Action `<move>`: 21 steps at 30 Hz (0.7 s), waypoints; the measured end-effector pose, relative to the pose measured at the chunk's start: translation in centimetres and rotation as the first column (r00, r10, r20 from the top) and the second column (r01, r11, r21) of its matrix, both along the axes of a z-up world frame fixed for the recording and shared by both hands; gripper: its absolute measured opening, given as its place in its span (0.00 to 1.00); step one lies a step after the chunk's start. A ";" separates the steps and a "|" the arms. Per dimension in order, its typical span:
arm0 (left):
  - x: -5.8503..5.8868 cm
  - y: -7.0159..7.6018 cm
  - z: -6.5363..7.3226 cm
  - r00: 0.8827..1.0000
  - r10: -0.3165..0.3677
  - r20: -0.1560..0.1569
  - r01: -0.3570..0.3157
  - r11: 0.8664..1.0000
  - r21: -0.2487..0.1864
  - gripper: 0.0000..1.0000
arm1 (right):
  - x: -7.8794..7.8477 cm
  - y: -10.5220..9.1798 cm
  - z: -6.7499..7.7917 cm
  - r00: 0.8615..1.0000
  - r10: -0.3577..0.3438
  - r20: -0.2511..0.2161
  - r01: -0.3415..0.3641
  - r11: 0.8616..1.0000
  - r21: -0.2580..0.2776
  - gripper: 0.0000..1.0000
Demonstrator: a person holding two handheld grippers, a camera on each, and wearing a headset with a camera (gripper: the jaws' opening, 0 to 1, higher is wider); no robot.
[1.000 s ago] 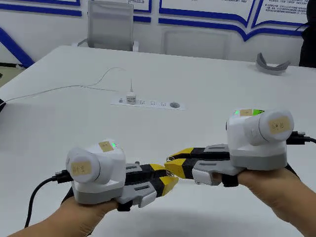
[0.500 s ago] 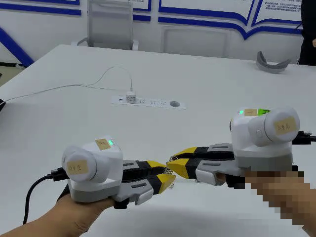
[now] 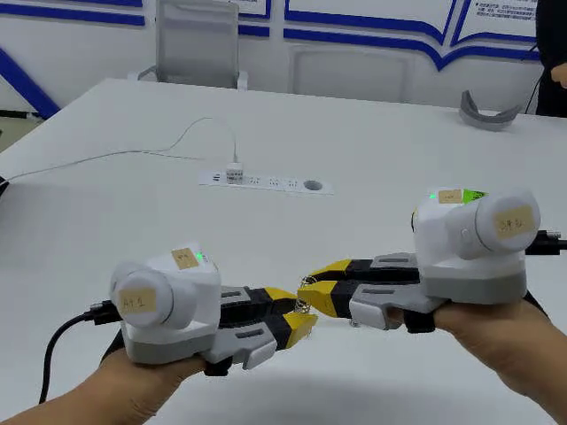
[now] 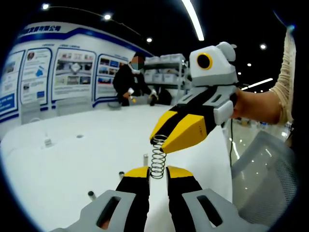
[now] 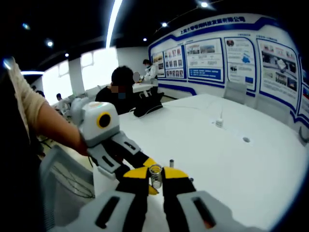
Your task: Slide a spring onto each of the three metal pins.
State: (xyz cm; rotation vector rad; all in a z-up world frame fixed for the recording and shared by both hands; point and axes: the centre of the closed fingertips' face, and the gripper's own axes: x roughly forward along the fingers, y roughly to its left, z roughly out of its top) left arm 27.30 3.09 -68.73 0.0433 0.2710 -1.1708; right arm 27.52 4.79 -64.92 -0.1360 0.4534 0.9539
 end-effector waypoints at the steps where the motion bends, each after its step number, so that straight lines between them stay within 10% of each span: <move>1: 0.0 0.0 0.0 1.000 -0.002 -0.005 0.002 1.000 0.000 0.13 | 0.0 0.0 0.0 1.000 0.000 0.000 0.000 1.000 0.001 0.12; 21: -0.4 0.1 -0.1 0.999 -0.015 0.037 0.014 0.999 0.031 0.11 | 0.0 -0.1 0.8 1.000 -0.002 0.015 0.002 1.000 0.005 0.12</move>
